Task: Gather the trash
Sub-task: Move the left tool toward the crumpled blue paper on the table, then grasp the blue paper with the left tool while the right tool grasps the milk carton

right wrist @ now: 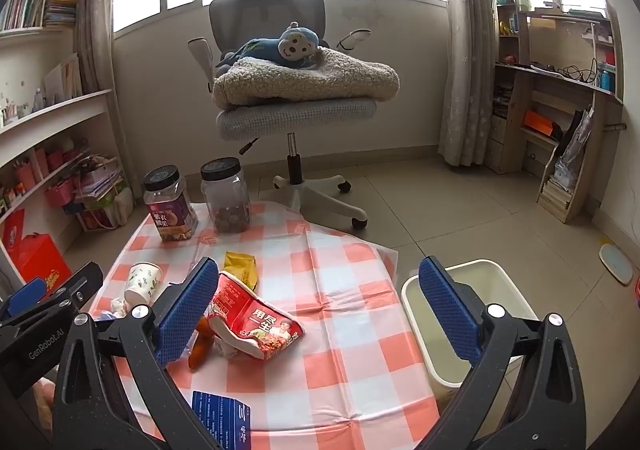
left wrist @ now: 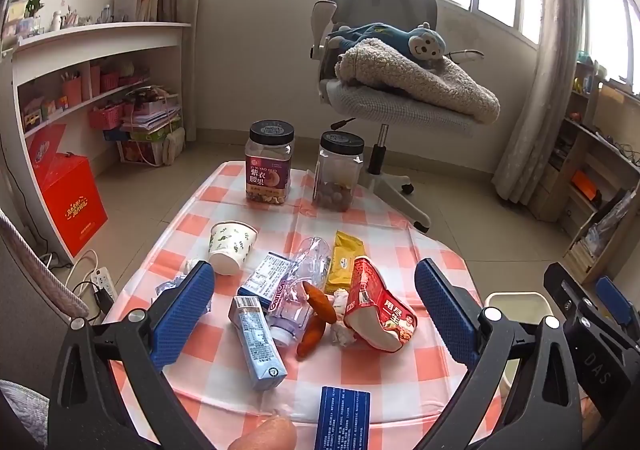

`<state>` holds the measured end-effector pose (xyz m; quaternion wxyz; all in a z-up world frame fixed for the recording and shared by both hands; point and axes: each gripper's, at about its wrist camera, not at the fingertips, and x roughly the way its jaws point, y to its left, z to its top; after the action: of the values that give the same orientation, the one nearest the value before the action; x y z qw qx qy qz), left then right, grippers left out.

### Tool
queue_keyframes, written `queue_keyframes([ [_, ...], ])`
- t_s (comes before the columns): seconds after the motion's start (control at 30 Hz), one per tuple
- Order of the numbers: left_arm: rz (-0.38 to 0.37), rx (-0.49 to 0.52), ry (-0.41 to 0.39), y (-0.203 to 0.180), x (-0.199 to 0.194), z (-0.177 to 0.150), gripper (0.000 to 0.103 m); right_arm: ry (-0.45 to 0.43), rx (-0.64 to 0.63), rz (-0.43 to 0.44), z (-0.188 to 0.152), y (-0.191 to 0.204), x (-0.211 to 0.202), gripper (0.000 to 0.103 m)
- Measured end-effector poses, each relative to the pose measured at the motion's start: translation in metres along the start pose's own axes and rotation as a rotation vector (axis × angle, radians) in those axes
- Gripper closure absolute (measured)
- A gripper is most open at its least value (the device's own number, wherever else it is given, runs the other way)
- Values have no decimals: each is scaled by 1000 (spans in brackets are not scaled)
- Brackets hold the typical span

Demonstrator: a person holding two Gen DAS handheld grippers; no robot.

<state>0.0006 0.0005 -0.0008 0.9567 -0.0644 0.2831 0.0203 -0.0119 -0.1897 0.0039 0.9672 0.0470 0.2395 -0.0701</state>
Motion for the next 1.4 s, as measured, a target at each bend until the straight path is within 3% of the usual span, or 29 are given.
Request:
queue_keyframes([
  [0.7,10,-7,27,5,8,-1,6,39,-4,12,0,5,6,7],
  [0.93,115,-34,81,37,29,19,6,119,-32,24,-1,4,16,7],
  [1.0,149,-43,154,62,45,31,6,168,-26,41,-2,1,23,7],
  [1.1,167,-71,351,105,86,35,6,239,-1,88,-3,-5,36,7],
  [1.17,168,-165,524,133,125,13,6,281,12,115,-5,-8,44,7],
  [1.27,239,-269,628,172,153,-14,6,338,-36,120,-12,-3,57,7],
  [1.4,217,-447,670,203,174,-30,6,369,-78,108,-18,6,68,7],
])
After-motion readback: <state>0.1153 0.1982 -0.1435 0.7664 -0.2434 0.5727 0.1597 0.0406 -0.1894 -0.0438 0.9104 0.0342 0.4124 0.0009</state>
